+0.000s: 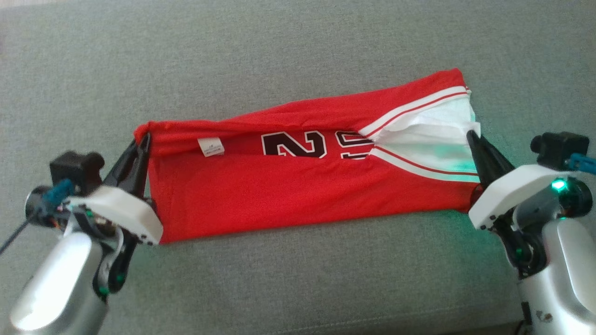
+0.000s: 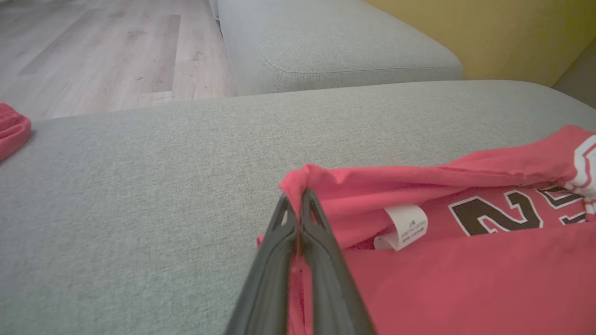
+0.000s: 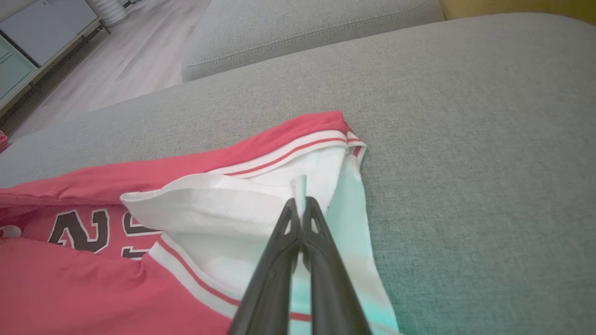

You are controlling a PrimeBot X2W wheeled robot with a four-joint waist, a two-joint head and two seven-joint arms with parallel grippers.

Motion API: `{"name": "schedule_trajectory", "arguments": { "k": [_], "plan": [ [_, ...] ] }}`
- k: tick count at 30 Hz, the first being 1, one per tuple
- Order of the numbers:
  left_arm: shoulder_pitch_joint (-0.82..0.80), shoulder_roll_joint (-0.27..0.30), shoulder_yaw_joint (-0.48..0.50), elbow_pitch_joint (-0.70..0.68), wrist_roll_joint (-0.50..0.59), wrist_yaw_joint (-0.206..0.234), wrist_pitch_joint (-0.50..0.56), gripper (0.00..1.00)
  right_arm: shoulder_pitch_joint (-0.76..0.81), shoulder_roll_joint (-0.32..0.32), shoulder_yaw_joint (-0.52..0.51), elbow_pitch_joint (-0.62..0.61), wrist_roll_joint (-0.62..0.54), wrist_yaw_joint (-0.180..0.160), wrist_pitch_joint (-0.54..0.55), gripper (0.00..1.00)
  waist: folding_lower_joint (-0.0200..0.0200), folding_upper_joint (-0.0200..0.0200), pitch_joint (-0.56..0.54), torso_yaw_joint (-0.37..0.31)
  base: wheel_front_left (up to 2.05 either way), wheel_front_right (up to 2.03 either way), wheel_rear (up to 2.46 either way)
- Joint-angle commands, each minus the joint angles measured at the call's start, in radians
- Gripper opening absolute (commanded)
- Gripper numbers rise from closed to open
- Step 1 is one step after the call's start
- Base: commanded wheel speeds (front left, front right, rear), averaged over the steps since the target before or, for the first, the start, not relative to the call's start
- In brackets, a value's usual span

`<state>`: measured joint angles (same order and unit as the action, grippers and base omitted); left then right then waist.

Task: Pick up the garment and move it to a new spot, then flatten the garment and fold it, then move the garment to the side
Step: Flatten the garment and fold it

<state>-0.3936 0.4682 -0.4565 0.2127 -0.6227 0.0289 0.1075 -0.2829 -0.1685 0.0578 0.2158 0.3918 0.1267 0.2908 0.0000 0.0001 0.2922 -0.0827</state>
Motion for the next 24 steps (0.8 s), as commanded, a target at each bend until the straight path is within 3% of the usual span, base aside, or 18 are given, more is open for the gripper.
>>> {"name": "schedule_trajectory", "arguments": {
  "k": [1, 9, 10, 11, 13, 14, 15, 24],
  "plan": [
    [0.003, 0.047, 0.049, -0.040, 0.019, 0.013, -0.031, 0.00, 0.005, 0.008, 0.005, -0.046, -0.012, 0.004, -0.006, 0.00, 0.0000, -0.0001, -0.004, -0.002, 0.00, 0.00, 0.00],
    [0.077, 0.041, 0.032, -0.066, 0.069, 0.049, -0.130, 0.00, 0.037, 0.039, -0.019, -0.026, -0.054, 0.004, -0.035, 0.00, 0.0000, -0.0001, -0.021, -0.004, 0.00, 0.00, 0.00],
    [0.085, 0.039, 0.028, -0.073, 0.077, 0.051, -0.145, 0.00, 0.039, 0.042, -0.022, -0.020, -0.058, 0.004, -0.039, 0.09, 0.0000, -0.0001, -0.024, -0.003, 0.00, 0.00, 0.00],
    [0.085, 0.039, 0.028, -0.073, 0.077, 0.051, -0.145, 0.00, 0.039, 0.042, -0.022, -0.020, -0.058, 0.004, -0.039, 0.09, 0.0000, -0.0001, -0.024, -0.003, 0.00, 0.00, 0.00],
    [0.105, 0.030, 0.023, -0.080, 0.080, 0.056, -0.169, 0.43, 0.044, 0.049, -0.031, -0.010, -0.062, 0.004, -0.046, 0.60, 0.0000, -0.0001, -0.029, 0.000, 0.00, 0.00, 0.00],
    [0.116, 0.027, 0.021, -0.082, 0.078, 0.056, -0.178, 0.84, 0.046, 0.052, -0.035, -0.005, -0.064, 0.004, -0.048, 0.96, 0.0000, -0.0001, -0.031, 0.001, 0.00, 0.00, 0.00],
    [0.127, 0.023, 0.023, -0.082, 0.073, 0.058, -0.187, 1.00, 0.049, 0.055, -0.039, -0.001, -0.066, 0.004, -0.050, 1.00, 0.0000, -0.0001, -0.034, 0.001, 0.00, 0.00, 0.00],
    [0.247, -0.004, 0.057, -0.104, 0.023, 0.101, -0.256, 1.00, 0.091, 0.074, -0.105, 0.016, -0.075, 0.004, -0.060, 1.00, 0.0000, -0.0001, -0.072, 0.019, 0.00, 0.00, 0.00]
  ]
}}
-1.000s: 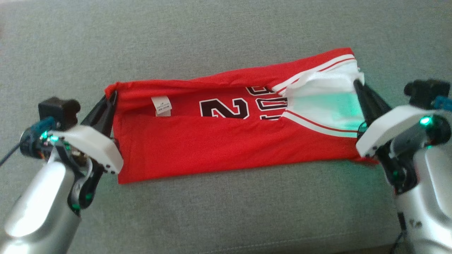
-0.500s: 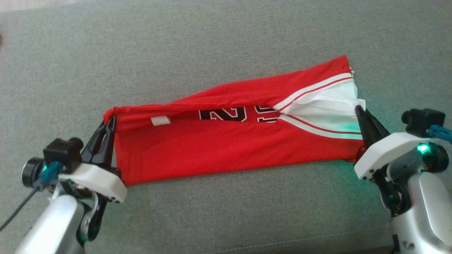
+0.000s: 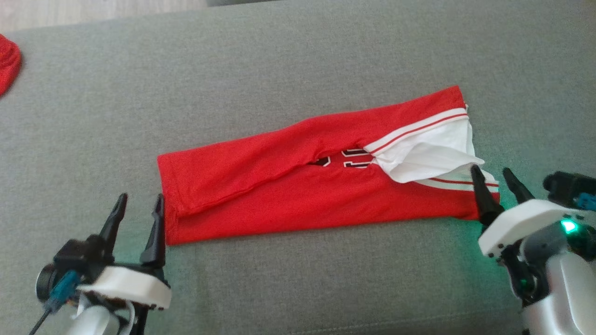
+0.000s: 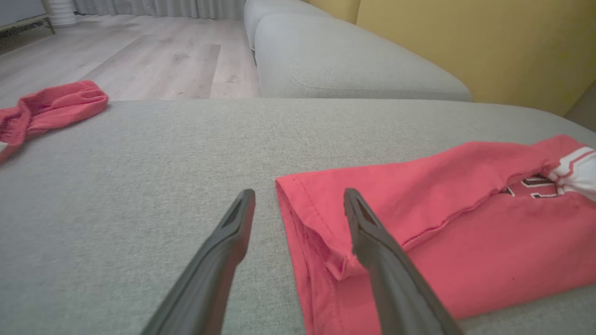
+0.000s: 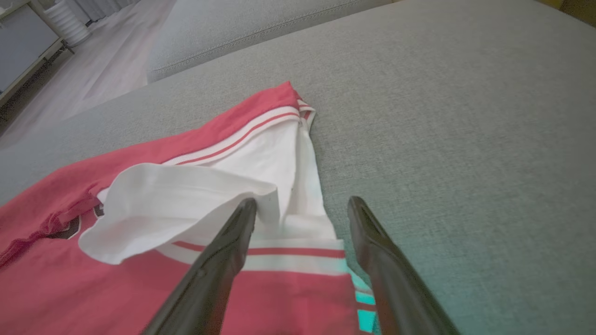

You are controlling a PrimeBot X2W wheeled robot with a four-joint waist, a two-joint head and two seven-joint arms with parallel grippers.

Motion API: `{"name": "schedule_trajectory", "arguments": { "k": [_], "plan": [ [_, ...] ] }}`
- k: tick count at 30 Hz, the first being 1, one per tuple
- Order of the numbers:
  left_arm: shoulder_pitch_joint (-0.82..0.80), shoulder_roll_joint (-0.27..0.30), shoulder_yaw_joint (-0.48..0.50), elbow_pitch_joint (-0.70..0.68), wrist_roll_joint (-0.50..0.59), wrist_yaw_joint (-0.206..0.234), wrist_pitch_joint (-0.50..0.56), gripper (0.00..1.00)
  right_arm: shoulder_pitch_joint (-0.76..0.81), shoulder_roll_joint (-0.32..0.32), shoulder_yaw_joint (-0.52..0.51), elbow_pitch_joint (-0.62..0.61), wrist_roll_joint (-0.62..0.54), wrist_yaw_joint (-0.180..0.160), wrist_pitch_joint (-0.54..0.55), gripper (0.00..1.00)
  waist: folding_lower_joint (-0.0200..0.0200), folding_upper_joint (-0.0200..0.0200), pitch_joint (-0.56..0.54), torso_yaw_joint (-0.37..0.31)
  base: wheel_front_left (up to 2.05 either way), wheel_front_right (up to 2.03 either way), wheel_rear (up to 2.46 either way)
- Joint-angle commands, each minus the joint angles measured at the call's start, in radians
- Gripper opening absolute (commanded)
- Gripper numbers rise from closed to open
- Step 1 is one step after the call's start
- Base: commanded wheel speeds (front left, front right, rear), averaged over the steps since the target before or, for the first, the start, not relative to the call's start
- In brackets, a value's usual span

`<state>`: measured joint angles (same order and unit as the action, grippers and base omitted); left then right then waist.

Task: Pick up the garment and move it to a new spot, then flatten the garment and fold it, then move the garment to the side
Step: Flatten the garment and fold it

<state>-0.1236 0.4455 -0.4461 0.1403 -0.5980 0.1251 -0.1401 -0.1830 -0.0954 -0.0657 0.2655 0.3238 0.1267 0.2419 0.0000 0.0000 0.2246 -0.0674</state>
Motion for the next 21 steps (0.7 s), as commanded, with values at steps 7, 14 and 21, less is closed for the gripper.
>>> {"name": "schedule_trajectory", "arguments": {
  "k": [7, 14, 21],
  "plan": [
    [0.060, -0.006, 0.102, -0.071, -0.038, 0.065, -0.062, 1.00, -0.024, -0.006, -0.054, -0.046, -0.022, 0.004, 0.009, 1.00, 0.0000, 0.0000, -0.045, 0.040, 0.00, 0.00, 0.00],
    [0.101, -0.032, 0.114, -0.114, -0.042, 0.102, -0.083, 1.00, -0.134, -0.044, -0.103, 0.054, -0.079, 0.004, 0.070, 1.00, 0.0000, 0.0000, -0.046, 0.113, 0.00, 0.00, 0.00],
    [0.117, -0.053, 0.120, -0.143, -0.043, 0.124, -0.094, 1.00, -0.195, -0.070, -0.134, 0.243, -0.144, 0.004, 0.120, 1.00, 0.0000, 0.0000, -0.038, 0.182, 0.00, 0.00, 0.00]
  ]
}}
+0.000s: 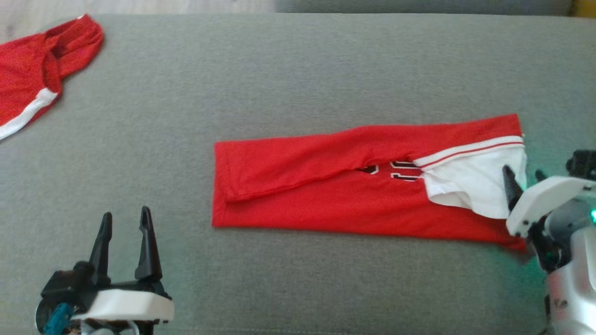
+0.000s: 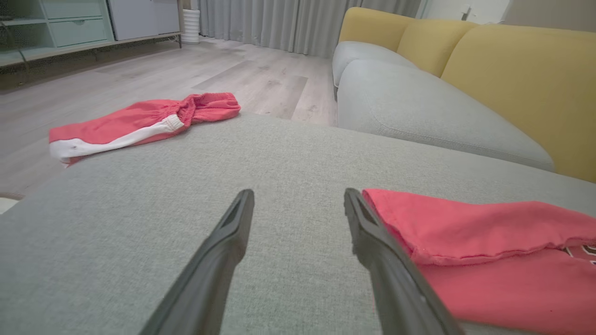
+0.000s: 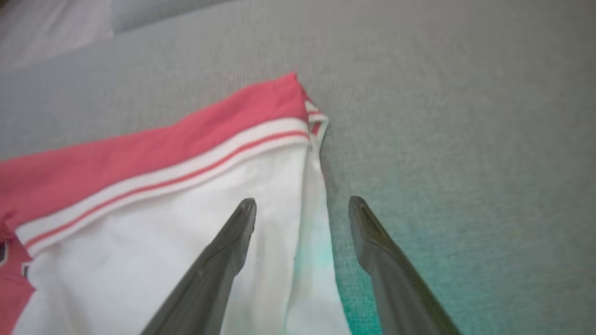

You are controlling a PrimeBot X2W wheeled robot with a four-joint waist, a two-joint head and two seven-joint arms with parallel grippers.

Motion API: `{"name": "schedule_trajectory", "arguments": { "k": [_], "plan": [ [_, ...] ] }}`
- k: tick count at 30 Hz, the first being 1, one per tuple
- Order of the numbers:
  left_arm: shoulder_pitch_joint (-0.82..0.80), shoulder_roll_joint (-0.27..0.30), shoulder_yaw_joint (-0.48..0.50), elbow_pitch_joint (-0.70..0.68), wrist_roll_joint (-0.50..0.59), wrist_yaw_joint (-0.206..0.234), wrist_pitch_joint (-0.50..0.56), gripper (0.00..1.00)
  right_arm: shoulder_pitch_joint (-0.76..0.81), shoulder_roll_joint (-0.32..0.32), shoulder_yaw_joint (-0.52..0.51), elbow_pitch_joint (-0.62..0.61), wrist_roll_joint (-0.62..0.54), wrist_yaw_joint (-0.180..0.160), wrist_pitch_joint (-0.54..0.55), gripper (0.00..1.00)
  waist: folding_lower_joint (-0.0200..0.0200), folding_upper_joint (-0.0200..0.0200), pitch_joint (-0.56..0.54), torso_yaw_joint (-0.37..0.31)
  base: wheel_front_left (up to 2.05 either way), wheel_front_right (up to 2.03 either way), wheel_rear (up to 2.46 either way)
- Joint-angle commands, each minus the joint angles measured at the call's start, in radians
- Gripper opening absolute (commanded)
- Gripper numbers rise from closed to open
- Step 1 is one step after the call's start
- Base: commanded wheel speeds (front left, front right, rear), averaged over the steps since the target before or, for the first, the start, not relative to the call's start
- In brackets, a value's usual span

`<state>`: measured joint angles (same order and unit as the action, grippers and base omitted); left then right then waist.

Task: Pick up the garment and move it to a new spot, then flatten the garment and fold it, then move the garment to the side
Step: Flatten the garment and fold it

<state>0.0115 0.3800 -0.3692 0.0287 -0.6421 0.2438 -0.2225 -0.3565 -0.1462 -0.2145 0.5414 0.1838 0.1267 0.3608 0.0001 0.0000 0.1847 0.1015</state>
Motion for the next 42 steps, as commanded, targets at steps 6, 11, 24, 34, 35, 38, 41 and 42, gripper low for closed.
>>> {"name": "schedule_trajectory", "arguments": {
  "k": [6, 11, 24, 34, 35, 38, 41, 42],
  "plan": [
    [-0.002, 0.009, 0.043, -0.039, 0.005, 0.015, -0.017, 1.00, -0.019, -0.005, 0.026, 0.065, 0.031, 0.004, 0.040, 1.00, -0.0001, 0.0000, -0.007, 0.040, 0.00, 0.00, 0.00],
    [0.015, 0.008, 0.044, -0.051, 0.009, 0.026, -0.018, 1.00, -0.011, -0.003, 0.087, 0.083, 0.060, 0.004, 0.072, 1.00, -0.0001, 0.0000, -0.014, 0.039, 0.00, 0.00, 0.00],
    [0.030, -0.008, 0.027, -0.078, 0.016, 0.045, -0.020, 1.00, -0.109, -0.026, 0.168, 0.150, 0.020, 0.004, 0.011, 0.00, -0.0001, 0.0000, -0.029, -0.034, 0.00, 0.00, 0.00],
    [0.047, -0.011, 0.029, -0.078, 0.006, 0.050, -0.020, 1.00, -0.074, -0.169, 0.078, 0.074, 0.051, 0.004, 0.027, 0.00, -0.0001, 0.0000, -0.064, -0.123, 0.00, 0.00, 0.00],
    [0.048, -0.010, 0.030, -0.078, 0.005, 0.050, -0.020, 1.00, -0.071, -0.174, 0.073, 0.061, 0.056, 0.004, 0.036, 0.00, -0.0001, 0.0000, -0.065, -0.129, 0.00, 0.00, 0.00],
    [0.046, -0.007, 0.033, -0.078, 0.002, 0.051, -0.020, 1.00, -0.063, -0.162, 0.072, 0.011, 0.081, 0.004, 0.061, 0.00, -0.0001, 0.0000, -0.067, -0.142, 0.00, 0.00, 0.00],
    [0.044, -0.005, 0.034, -0.077, 0.000, 0.051, -0.018, 1.00, -0.053, -0.123, 0.104, -0.063, 0.129, 0.004, 0.094, 0.00, -0.0001, 0.0000, -0.072, -0.147, 0.00, 0.00, 0.00],
    [0.044, -0.004, 0.033, -0.076, 0.000, 0.050, -0.017, 1.00, -0.047, -0.112, 0.122, -0.092, 0.143, 0.004, 0.106, 0.00, -0.0001, 0.0000, -0.073, -0.147, 0.00, 0.00, 0.00]
  ]
}}
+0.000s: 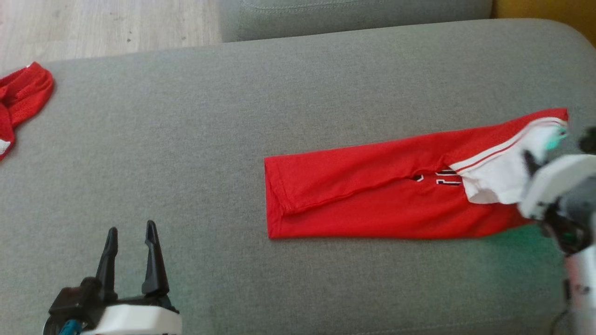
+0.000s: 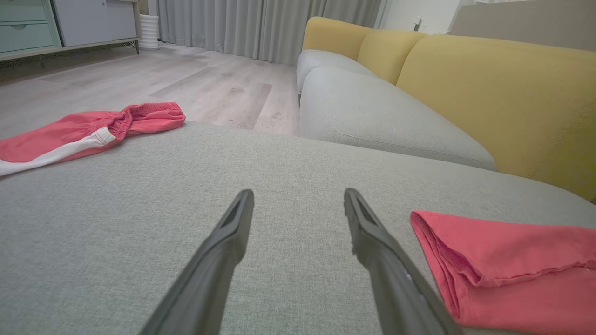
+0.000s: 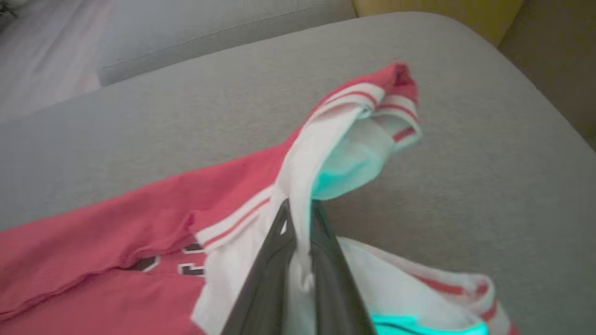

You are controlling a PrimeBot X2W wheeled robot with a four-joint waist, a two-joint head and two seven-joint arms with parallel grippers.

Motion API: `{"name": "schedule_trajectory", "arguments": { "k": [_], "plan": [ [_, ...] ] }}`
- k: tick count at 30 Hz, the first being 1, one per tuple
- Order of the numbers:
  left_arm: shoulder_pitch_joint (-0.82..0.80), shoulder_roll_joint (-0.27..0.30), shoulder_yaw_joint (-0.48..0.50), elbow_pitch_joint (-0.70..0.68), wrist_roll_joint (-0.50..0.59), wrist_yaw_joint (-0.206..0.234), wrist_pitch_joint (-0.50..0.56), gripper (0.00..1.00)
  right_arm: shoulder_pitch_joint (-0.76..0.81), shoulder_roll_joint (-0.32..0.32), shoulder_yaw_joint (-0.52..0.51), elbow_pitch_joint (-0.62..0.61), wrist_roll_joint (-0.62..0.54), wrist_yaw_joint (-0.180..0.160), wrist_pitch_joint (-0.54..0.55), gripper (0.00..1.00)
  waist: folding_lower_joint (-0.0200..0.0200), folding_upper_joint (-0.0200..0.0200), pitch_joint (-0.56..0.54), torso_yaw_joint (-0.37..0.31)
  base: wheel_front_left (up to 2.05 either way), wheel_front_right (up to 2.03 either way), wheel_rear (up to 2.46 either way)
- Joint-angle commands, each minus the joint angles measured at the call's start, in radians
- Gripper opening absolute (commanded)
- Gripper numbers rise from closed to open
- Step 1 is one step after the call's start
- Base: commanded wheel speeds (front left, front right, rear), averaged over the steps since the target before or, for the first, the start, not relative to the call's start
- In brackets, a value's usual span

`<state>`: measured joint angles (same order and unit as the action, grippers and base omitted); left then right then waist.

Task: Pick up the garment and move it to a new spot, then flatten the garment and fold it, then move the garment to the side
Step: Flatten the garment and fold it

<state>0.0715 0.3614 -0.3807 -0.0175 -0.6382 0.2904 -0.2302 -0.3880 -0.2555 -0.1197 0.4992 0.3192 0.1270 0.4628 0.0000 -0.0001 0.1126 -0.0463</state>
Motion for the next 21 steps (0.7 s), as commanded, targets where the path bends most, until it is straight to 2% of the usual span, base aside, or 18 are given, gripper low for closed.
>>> {"name": "schedule_trajectory", "arguments": {
  "k": [1, 7, 11, 17, 21],
  "plan": [
    [-0.016, 0.015, 0.043, -0.029, -0.003, 0.003, -0.009, 1.00, -0.010, 0.008, 0.047, -0.079, 0.021, 0.004, 0.016, 0.00, 0.0000, 0.0001, -0.003, 0.002, 0.00, 0.00, 0.00],
    [-0.018, 0.007, 0.028, -0.022, -0.004, -0.001, -0.007, 1.00, 0.024, 0.075, 0.180, -0.237, 0.099, 0.004, 0.082, 0.00, 0.0000, 0.0001, -0.011, 0.026, 0.00, 0.00, 0.00],
    [-0.017, 0.001, 0.028, -0.020, -0.004, 0.001, -0.010, 1.00, 0.028, 0.137, 0.266, -0.291, 0.143, 0.004, 0.104, 0.00, 0.0000, 0.0001, -0.010, 0.046, 0.00, 0.00, 0.00],
    [-0.023, -0.010, 0.016, -0.012, -0.003, -0.005, -0.012, 1.00, 0.008, 0.195, 0.370, -0.269, 0.180, 0.004, 0.088, 0.00, 0.0000, 0.0001, -0.004, 0.077, 0.00, 0.00, 0.00],
    [-0.038, -0.019, 0.003, -0.003, 0.001, -0.013, -0.011, 1.00, -0.011, 0.204, 0.452, -0.213, 0.232, 0.004, 0.049, 0.00, 0.0000, 0.0001, 0.002, 0.113, 0.00, 0.00, 0.00]
  ]
}}
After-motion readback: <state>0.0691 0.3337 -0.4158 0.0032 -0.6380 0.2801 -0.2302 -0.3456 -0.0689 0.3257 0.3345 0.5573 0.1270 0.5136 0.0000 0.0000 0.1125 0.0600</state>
